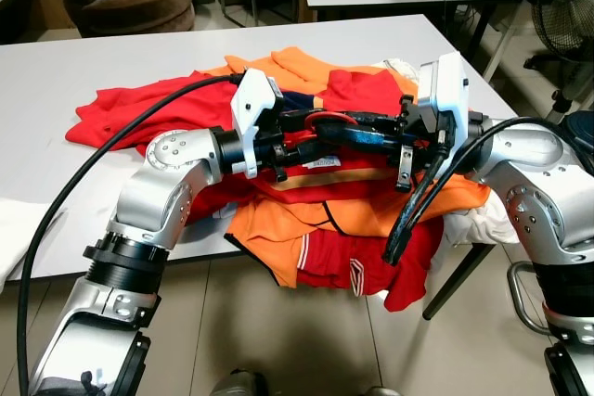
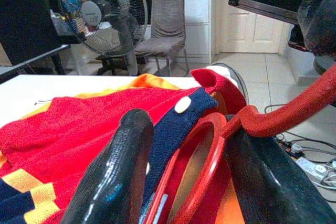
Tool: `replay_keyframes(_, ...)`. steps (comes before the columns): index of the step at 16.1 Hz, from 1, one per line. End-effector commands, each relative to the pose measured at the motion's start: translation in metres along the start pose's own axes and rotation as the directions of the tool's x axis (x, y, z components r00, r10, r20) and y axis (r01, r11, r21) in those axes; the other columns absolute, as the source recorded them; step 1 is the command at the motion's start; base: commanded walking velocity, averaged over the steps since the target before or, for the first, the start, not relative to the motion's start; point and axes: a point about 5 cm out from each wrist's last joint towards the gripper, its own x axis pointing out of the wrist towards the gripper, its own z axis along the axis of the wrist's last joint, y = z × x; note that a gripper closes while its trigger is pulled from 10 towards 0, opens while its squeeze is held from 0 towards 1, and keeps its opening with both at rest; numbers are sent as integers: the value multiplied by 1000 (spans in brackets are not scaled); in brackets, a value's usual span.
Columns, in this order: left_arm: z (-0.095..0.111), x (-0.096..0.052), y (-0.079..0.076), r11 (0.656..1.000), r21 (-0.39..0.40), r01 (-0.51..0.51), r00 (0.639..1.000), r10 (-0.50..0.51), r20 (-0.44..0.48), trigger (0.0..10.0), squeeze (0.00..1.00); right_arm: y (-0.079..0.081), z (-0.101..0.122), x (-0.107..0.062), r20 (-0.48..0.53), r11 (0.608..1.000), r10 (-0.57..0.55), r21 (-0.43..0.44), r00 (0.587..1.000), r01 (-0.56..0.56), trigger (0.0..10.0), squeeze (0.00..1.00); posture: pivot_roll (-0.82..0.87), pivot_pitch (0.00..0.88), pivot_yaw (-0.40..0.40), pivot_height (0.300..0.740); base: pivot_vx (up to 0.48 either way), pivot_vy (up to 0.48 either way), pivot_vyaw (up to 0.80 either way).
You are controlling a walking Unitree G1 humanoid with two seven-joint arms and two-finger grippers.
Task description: Hang hanger
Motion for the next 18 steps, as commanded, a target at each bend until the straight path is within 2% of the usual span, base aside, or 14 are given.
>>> replay_keyframes(1,-1,-2,3,1000,7,-9,1000,9,-12,10000,0,4,7,1,20,999,22,-26,1000,-21,0,0,-175,41,65,740,0,0,0)
replay_keyframes(4,-3,-4,4,1000,17,4,1000,-4,-11,10000,0,4,7,0,21,999,24,-25,999,-24,0,0,-174,41,60,740,0,0,0)
replay_keyframes(5,-1,-7,4,999,40,19,1000,-18,-15,9569,0,2,8,-2,19,1000,19,-24,1000,-19,0,0,-178,42,63,740,0,0,0)
replay_keyframes(6,1,-9,4,998,57,30,999,-29,-21,10000,0,1,9,-4,18,1000,15,-21,1000,-15,0,0,-179,41,64,740,0,0,0)
replay_keyframes(9,10,-23,1,988,113,102,994,-95,-58,10000,0,-5,11,-15,24,999,6,38,1000,-7,0,0,-177,44,58,740,0,0,0)
replay_keyframes(12,21,-27,8,990,122,71,997,-69,-25,10000,0,-7,11,-21,16,997,26,77,1000,-27,0,0,-173,48,52,740,0,0,0)
replay_keyframes(15,24,-19,9,992,115,55,998,-55,-2,10000,0,-5,11,-20,11,996,41,83,999,-41,0,0,-170,54,54,740,0,0,0)
replay_keyframes(18,18,-7,1,988,115,99,995,-99,-4,10000,0,-2,13,-17,7,995,62,77,998,-62,0,0,-176,55,58,740,0,0,0)
